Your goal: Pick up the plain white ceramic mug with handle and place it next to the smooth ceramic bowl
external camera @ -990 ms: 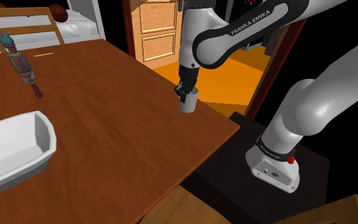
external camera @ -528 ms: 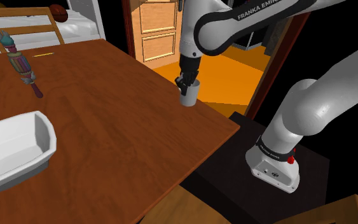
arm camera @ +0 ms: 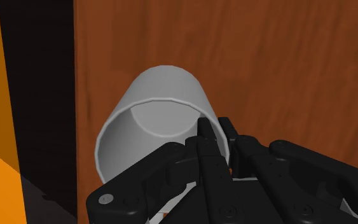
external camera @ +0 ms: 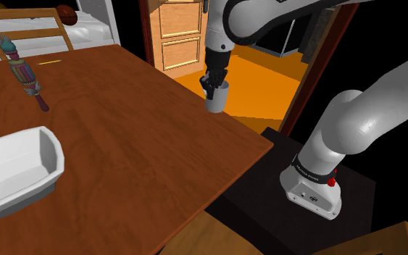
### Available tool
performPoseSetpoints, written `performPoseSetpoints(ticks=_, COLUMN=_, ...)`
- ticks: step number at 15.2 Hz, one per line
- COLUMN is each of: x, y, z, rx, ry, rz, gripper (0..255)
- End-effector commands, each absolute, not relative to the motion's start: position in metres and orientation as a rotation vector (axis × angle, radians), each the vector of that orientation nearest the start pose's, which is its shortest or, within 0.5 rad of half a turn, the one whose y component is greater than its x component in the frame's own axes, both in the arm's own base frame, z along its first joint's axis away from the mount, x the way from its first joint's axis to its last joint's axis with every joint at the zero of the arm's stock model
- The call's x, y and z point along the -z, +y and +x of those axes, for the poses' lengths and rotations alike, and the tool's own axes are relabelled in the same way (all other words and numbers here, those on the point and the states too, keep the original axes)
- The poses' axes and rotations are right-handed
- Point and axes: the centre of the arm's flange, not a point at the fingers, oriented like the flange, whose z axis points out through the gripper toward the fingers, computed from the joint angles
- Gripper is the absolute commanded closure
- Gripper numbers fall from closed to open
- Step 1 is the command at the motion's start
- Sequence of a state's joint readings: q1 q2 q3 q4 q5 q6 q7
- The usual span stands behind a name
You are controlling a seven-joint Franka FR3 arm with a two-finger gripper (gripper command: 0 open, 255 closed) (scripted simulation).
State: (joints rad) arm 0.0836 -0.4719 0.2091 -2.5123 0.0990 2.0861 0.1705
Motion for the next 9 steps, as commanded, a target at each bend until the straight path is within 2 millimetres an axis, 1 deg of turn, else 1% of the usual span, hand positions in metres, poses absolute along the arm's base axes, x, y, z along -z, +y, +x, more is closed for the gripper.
performPoseSetpoints(ticks=1, x=-0.456, y=0.122, z=0.384, rx=0.062, ry=-0.086, rz=-3.139, gripper=255)
performPoseSetpoints(ticks=9, x=-0.498, y=0.122, z=0.384, rx=0.062, ry=-0.086, rz=-3.139, gripper=255)
